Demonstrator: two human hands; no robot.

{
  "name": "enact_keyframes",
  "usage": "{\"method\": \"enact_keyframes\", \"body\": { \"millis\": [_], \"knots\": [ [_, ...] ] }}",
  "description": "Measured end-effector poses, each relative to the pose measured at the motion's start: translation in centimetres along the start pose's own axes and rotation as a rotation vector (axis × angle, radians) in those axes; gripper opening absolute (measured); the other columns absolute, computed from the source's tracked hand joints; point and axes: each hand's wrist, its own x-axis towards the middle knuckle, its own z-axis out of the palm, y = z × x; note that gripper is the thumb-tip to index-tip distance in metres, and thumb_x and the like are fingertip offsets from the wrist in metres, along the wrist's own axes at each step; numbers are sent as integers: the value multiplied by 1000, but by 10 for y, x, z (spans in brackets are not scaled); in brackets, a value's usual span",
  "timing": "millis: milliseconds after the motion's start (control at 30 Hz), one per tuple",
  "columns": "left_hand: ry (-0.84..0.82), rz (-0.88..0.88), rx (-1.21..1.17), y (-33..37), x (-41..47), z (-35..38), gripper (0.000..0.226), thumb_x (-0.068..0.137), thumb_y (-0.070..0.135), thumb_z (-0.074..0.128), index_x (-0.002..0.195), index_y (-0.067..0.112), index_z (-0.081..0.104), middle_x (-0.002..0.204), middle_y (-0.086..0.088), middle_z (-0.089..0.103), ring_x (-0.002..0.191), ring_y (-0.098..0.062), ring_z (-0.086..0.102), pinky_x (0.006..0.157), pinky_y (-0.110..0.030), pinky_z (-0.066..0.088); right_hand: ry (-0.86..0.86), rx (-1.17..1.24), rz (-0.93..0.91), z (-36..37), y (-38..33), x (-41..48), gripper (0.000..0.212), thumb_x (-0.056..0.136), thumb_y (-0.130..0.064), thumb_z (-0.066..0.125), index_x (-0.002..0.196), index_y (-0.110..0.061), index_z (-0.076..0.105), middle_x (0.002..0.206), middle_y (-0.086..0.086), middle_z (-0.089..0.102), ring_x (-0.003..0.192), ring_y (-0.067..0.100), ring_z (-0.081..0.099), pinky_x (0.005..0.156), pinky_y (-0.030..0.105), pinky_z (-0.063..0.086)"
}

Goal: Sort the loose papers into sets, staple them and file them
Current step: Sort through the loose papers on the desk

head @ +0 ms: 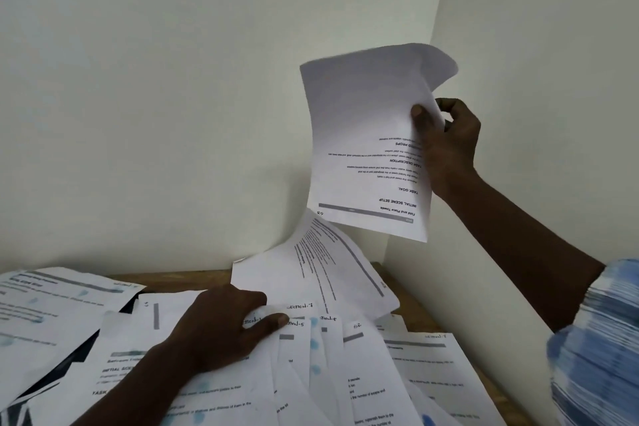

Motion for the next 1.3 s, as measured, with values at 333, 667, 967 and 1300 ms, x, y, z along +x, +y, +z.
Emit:
{"method": "enact_keyframes", "body": {
  "millis": [333,667,967,1300],
  "knots": [
    [-11,-12,-6,3,1,-4,75,89,88,34,76,16,50,58,1,48,68,-16,53,63,-33,43,9,72,73,5,4,-8,19,95,-15,72,108,-11,59,79,-4,66,56,-5,61,57,13,49],
    [-1,24,-6,3,2,-6,71,91,83,37,67,17,42,53,-2,42,58,-19,44,56,-35,36,94,80,444,25,53,-33,32,91,-11,64,115,-22,46,107,3,63,98,22,66,84,37,57],
    [-41,55,39,9,1,-10,67,91,83,36,70,20,44,64,0,59,70,-19,61,64,-34,44,-305,394,941,117,66,-101,45,93,16,43,137,10,46,130,28,61,97,35,66,53,38,61],
    [-164,38,35,22,3,-17,62,92,79,46,81,21,60,78,1,67,78,-22,65,70,-32,45,-902,158,881,265,26,-180,24,95,13,52,116,3,55,99,19,61,77,29,64,64,37,57]
  ]
}}
